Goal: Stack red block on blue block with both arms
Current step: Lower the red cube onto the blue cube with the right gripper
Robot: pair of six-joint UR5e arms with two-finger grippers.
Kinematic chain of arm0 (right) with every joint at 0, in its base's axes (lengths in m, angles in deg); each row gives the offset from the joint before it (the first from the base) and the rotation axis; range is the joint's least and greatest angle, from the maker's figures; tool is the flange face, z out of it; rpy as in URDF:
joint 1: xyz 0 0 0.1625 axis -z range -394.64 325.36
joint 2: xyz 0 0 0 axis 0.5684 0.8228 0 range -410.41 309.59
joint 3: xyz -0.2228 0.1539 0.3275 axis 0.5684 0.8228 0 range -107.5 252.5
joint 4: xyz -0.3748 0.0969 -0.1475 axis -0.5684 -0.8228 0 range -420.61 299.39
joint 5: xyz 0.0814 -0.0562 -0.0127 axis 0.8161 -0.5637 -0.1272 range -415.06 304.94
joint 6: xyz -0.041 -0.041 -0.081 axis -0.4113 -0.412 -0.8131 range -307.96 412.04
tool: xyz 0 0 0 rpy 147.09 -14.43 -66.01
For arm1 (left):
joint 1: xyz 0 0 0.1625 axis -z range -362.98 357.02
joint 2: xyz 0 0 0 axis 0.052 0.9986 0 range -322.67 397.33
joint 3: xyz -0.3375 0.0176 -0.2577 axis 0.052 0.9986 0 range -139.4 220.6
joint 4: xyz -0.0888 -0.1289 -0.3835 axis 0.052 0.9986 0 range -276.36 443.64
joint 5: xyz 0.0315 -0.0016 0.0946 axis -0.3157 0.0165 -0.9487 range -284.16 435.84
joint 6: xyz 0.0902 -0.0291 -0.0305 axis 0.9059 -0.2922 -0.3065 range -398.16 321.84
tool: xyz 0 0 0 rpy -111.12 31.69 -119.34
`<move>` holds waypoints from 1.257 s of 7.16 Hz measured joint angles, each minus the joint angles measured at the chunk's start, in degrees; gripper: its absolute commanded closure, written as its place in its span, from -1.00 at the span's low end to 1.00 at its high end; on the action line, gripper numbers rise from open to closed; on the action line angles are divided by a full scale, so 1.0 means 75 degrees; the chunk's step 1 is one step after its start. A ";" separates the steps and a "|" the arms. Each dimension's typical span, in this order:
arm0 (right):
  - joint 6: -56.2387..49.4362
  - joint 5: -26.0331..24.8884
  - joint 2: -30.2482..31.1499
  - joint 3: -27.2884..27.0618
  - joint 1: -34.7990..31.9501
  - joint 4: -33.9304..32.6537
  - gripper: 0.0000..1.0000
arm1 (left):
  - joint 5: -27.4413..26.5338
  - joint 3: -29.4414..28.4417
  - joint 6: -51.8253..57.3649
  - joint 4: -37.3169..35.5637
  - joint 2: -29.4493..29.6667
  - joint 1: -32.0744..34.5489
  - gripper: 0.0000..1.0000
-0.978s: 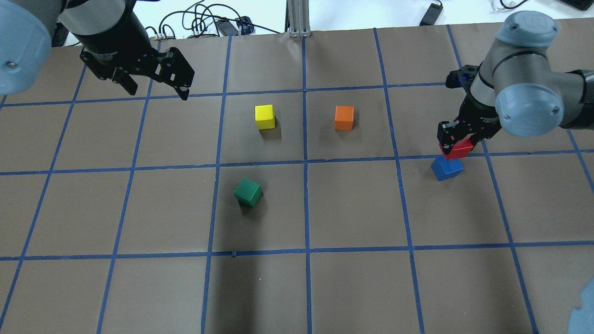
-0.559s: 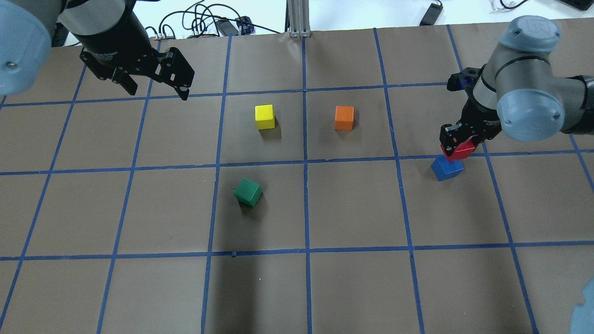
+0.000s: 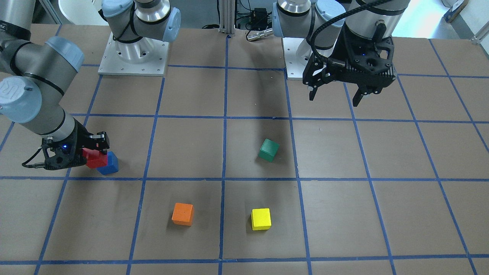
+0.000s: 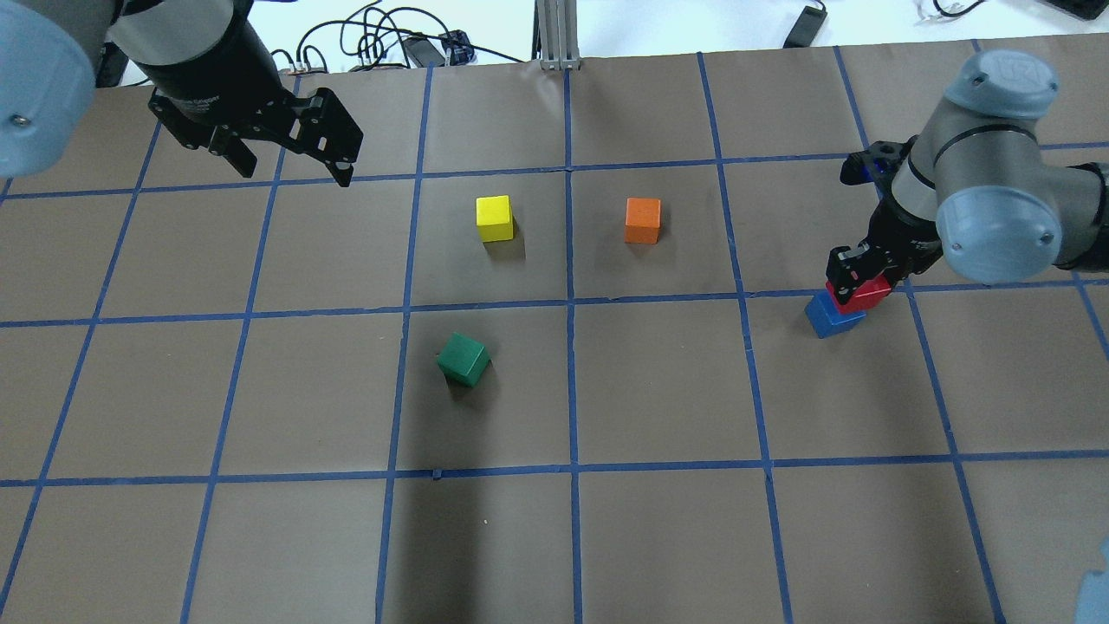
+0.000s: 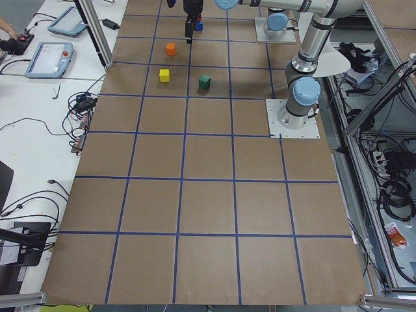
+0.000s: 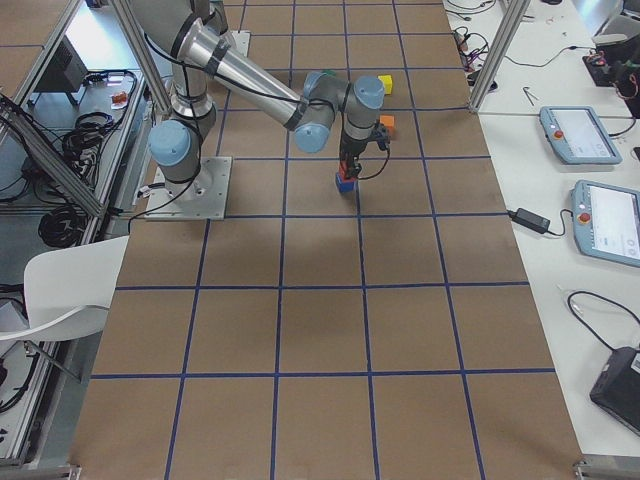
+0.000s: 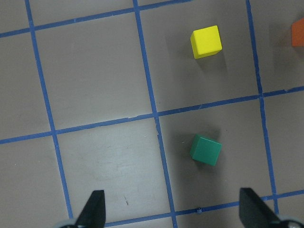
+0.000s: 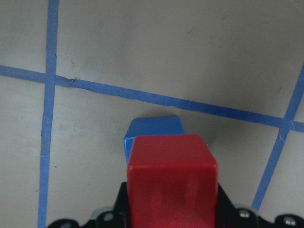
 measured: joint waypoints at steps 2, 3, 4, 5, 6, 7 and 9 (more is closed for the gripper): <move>-0.0025 -0.0002 -0.0006 -0.0027 -0.0016 -0.0180 0.84 | 0.0003 0.0000 0.0000 0.0001 -0.0001 0.0000 -1.00; -0.0028 -0.0003 -0.0019 -0.0030 -0.0021 -0.0216 0.84 | 0.0003 0.0000 0.0000 0.0000 0.0003 0.0000 -1.00; -0.0032 -0.0002 -0.0032 -0.0031 -0.0026 -0.0228 0.83 | 0.0003 0.0000 0.0000 -0.0004 0.0008 0.0000 -1.00; -0.0034 0.0007 -0.0044 -0.0035 -0.0029 -0.0233 0.77 | 0.0003 0.0000 0.0000 -0.0007 0.0005 0.0000 -1.00; -0.0032 0.0056 -0.0059 -0.0039 -0.0034 -0.0235 0.67 | 0.0003 0.0000 0.0000 -0.0005 0.0006 0.0000 -1.00; -0.0028 0.0138 -0.0073 -0.0041 -0.0038 -0.0235 0.38 | 0.0003 0.0000 0.0000 0.0000 0.0009 0.0000 -1.00; -0.0035 0.0198 -0.0085 -0.0065 -0.0042 -0.0238 -0.07 | 0.0003 0.0007 0.0000 0.0003 -0.0002 0.0005 -1.00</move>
